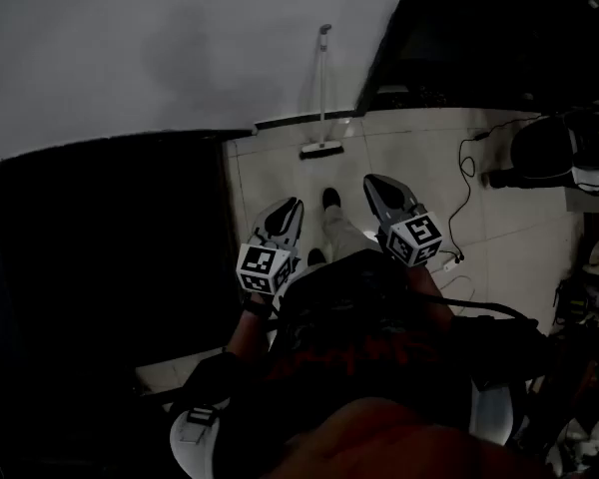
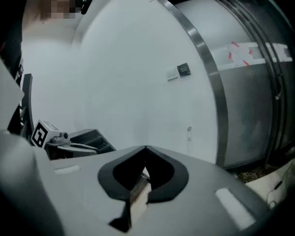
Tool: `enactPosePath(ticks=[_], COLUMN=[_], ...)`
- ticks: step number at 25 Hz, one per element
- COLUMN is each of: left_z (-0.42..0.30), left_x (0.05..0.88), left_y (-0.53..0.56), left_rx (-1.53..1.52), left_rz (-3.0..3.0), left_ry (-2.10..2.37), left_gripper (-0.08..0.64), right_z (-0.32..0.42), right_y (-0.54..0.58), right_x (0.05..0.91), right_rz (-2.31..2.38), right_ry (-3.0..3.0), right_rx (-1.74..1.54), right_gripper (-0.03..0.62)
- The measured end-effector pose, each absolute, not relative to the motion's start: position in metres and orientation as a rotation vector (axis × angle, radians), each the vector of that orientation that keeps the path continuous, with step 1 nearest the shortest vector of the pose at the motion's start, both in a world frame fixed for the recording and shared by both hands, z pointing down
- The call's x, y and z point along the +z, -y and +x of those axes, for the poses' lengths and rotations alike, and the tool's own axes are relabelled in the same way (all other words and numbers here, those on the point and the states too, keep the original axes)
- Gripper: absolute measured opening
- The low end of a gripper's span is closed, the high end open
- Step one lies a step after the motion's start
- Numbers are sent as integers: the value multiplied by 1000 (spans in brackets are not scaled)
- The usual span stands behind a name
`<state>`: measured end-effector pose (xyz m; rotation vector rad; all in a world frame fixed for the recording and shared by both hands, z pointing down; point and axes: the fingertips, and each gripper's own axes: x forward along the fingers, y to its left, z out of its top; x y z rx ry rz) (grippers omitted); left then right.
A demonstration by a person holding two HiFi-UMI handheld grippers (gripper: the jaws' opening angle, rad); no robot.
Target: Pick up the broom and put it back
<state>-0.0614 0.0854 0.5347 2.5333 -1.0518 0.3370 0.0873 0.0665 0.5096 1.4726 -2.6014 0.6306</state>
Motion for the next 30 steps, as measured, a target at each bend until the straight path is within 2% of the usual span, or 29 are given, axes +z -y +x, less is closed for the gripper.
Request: enactPosePath(ticks=[5, 11, 14, 16, 23, 28, 30], left_z=[-58, -58, -70, -72, -97, -118, -131], left_x=[548, 540, 542, 538, 526, 514, 515], left_y=[-1, 106, 127, 146, 188, 190, 196], left_rx=[340, 419, 444, 459, 511, 578, 581], left_rz=[2464, 2345, 2287, 2263, 2169, 2136, 2124], left_ry=[1195, 1422, 1478, 1487, 1497, 1539, 1563], left_gripper=[46, 97, 95, 100, 121, 121, 125], right_z=[100, 132, 136, 144, 138, 139, 142], right_y=[30, 160, 209, 250, 365, 400, 425], right_x=[551, 625, 666, 681, 736, 787, 803], right_rz=[1411, 1335, 1308, 1315, 1312, 1363, 1361], right_ry=[2577, 2482, 2429, 2381, 2139, 1968, 1909], right_rx=[634, 771, 877, 896, 724, 796, 772], right_gripper=[2, 3, 36, 81, 186, 193, 215])
